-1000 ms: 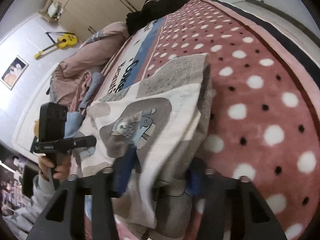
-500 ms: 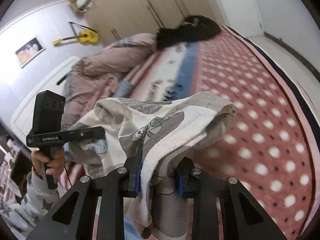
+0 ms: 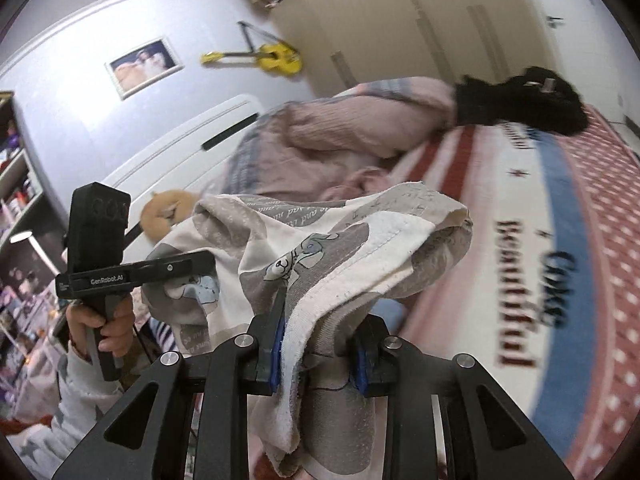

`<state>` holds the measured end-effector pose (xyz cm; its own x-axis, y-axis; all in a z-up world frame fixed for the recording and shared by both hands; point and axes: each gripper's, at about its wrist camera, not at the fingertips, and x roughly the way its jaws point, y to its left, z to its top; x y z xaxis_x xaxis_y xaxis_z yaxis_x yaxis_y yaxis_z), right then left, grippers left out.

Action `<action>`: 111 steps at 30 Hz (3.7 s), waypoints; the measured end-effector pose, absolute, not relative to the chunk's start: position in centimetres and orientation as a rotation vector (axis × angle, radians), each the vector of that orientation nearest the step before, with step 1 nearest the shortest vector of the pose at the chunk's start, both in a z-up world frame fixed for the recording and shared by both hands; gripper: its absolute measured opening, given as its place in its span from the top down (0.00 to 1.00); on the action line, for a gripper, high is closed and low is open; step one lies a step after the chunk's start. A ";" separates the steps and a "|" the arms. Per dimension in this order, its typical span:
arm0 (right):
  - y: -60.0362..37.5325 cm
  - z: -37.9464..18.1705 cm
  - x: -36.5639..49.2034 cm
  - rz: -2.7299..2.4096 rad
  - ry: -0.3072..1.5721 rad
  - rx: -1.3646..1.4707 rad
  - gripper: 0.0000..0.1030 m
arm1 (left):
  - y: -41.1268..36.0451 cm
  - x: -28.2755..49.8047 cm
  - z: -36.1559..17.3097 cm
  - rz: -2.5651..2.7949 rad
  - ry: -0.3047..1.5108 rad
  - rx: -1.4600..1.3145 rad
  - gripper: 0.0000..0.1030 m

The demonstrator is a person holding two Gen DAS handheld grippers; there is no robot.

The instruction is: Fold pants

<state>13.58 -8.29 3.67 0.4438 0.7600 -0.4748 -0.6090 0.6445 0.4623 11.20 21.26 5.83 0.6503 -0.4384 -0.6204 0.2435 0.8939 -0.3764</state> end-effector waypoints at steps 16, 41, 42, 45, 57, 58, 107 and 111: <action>8.2 -6.6 18.8 0.948 0.969 0.156 0.80 | 34.7 12.8 -6.3 -0.231 0.940 -0.407 0.77; 4.9 -7.3 16.7 0.879 0.898 0.085 0.62 | 35.8 9.8 -4.8 -0.076 0.884 -0.236 0.38; 4.7 -6.8 16.4 0.868 0.876 0.068 0.62 | 35.9 9.2 -4.0 -0.080 0.852 -0.248 0.38; 4.4 -5.4 15.5 0.875 0.813 0.052 0.62 | 35.6 8.6 -2.8 -0.150 0.794 -0.285 0.37; 7.9 -9.1 15.6 0.917 0.850 -0.066 0.53 | 33.8 11.6 -10.6 -0.192 0.949 -0.296 0.34; 7.8 -9.7 15.8 0.922 0.860 -0.055 0.53 | 33.6 11.4 -10.5 -0.189 0.937 -0.287 0.34; -20.6 1.1 -8.2 0.278 0.227 -0.028 0.01 | 2.8 -5.9 0.6 0.013 0.277 -0.024 0.01; -20.4 1.1 -8.2 0.276 0.229 -0.031 0.01 | 3.0 -5.8 0.4 0.025 0.281 -0.019 0.01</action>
